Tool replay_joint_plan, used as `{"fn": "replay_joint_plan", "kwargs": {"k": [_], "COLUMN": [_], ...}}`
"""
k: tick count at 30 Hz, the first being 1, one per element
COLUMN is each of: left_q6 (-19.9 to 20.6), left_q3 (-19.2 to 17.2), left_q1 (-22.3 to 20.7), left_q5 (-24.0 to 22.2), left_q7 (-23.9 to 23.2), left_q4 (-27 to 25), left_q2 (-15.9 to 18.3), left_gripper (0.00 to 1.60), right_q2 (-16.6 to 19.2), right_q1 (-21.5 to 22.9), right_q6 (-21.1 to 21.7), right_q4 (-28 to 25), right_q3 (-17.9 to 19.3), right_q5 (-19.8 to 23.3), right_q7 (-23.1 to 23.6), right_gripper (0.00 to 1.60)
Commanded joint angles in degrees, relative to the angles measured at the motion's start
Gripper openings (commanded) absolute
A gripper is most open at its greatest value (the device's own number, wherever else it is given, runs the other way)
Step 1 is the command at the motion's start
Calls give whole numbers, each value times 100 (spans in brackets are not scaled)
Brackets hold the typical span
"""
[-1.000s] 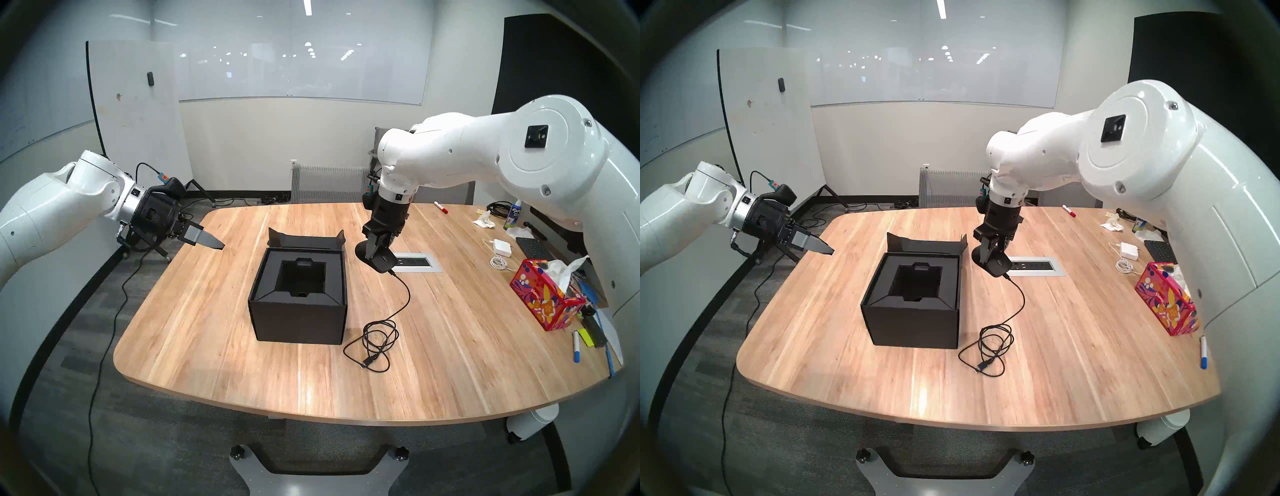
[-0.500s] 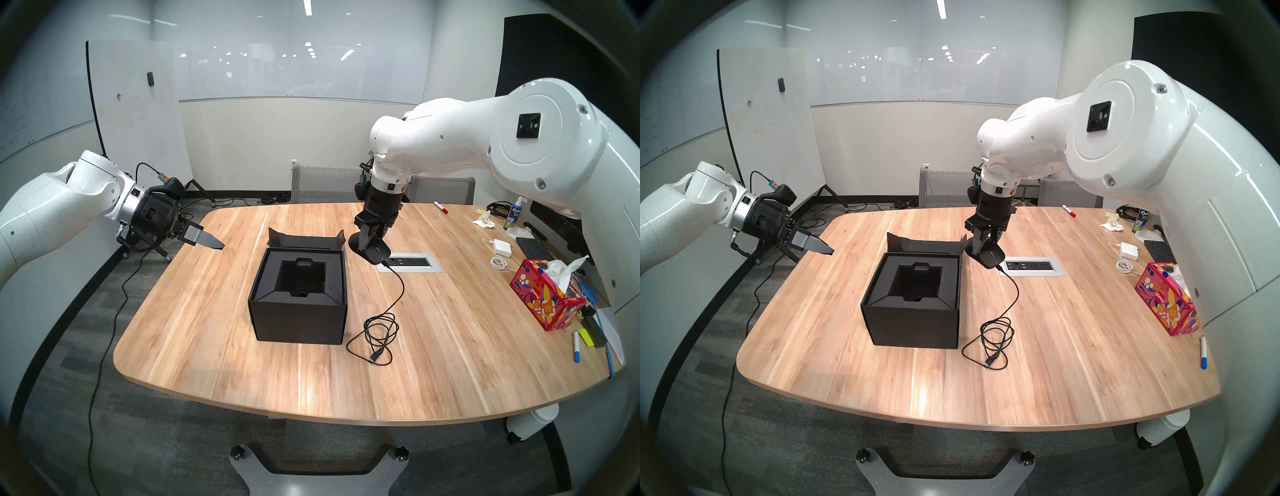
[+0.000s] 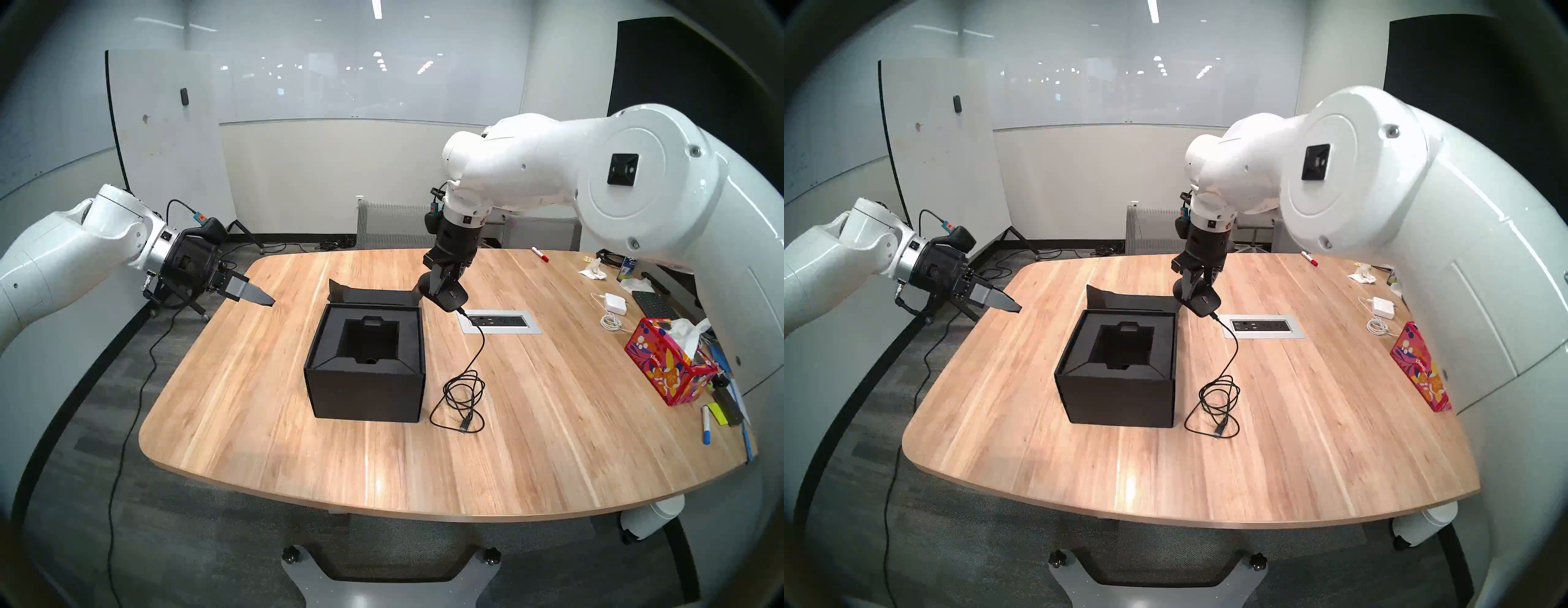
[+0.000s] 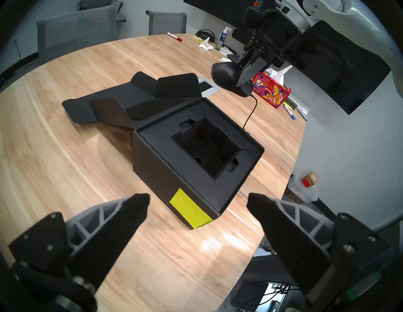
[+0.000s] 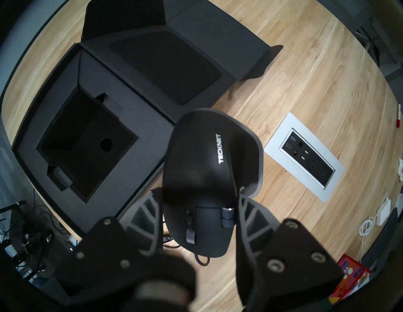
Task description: Open the box and place the mouse inside
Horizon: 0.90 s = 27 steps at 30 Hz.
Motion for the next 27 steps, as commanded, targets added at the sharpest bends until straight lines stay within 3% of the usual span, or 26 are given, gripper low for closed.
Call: {"fn": "replay_joint_plan", "kwargs": {"k": [1,27], "left_q6": [4,-1], "left_q3": [-73,-44], "left_q1": [-120,-143], "left_q5": [-35,-38], "left_q7": [-173,-184], "left_q4": [9,15], "left_q2": [-14,-16], "left_gripper": [160,160], "right_q2": [-84,-129], "right_q1": [-119,-301], "right_q6": [-8,-8], "right_q4": [485,789], "right_q3": [-2,-88], "right_q5": [-17,64], "right_q7": [505,574], "right_gripper": [0,0]}}
